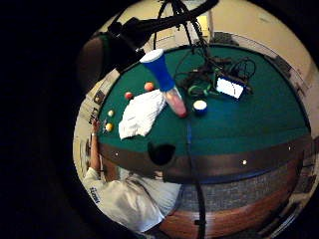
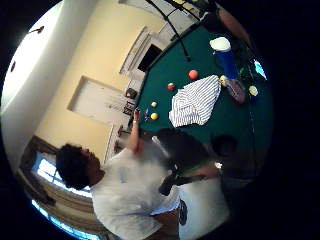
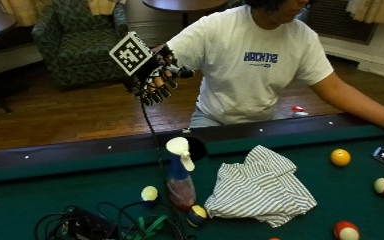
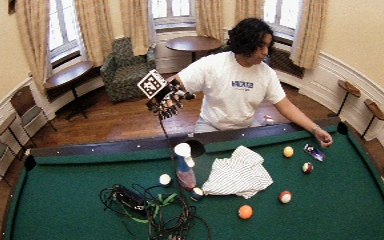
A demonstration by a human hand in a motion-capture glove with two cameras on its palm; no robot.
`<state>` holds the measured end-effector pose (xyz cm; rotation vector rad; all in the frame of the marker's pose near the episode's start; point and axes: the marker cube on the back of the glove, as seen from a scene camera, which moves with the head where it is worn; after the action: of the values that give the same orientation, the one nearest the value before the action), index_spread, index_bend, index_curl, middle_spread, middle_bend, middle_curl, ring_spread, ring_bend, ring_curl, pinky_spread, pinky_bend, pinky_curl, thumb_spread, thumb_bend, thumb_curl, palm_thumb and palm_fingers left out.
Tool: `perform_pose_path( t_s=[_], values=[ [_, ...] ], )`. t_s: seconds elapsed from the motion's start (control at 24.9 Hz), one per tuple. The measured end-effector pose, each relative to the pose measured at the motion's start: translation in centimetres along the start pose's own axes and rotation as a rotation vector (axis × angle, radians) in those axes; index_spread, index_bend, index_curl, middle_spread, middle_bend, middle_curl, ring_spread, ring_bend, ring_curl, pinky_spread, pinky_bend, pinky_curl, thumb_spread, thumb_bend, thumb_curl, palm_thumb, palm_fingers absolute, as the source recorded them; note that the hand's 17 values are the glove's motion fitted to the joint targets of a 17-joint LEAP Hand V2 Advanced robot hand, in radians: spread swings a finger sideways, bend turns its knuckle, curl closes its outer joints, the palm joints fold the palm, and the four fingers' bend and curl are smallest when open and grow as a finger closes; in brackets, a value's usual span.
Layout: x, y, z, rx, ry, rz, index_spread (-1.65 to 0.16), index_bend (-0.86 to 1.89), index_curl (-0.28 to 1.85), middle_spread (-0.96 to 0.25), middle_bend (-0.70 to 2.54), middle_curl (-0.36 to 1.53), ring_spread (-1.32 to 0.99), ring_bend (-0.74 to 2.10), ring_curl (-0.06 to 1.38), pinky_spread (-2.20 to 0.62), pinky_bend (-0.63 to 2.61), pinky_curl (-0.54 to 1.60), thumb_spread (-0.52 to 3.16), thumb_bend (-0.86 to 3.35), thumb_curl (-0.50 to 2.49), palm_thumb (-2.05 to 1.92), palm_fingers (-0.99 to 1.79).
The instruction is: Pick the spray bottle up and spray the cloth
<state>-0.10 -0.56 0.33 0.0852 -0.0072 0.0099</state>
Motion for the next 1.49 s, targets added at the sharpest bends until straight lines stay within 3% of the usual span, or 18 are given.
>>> perform_pose_path(
  t_s=[0.48, 1.49],
  values=[
    [-0.1, -0.6, 0.3, 0.096, -0.056, 0.11, -0.33, 0.17, 0.21, -0.07, 0.24, 0.19, -0.03, 0.33, 0.2, 0.21, 0.36, 0.21, 0.8, 0.13, 0.16, 0.41, 0.63],
    [8.4, -1.5, 8.4, 0.278, -0.394, 0.338, -0.35, 0.13, 0.24, -0.1, 0.25, 0.32, -0.06, 0.37, 0.28, 0.21, 0.3, 0.28, 1.01, 0.04, 0.27, 0.61, 0.69]
  ],
)
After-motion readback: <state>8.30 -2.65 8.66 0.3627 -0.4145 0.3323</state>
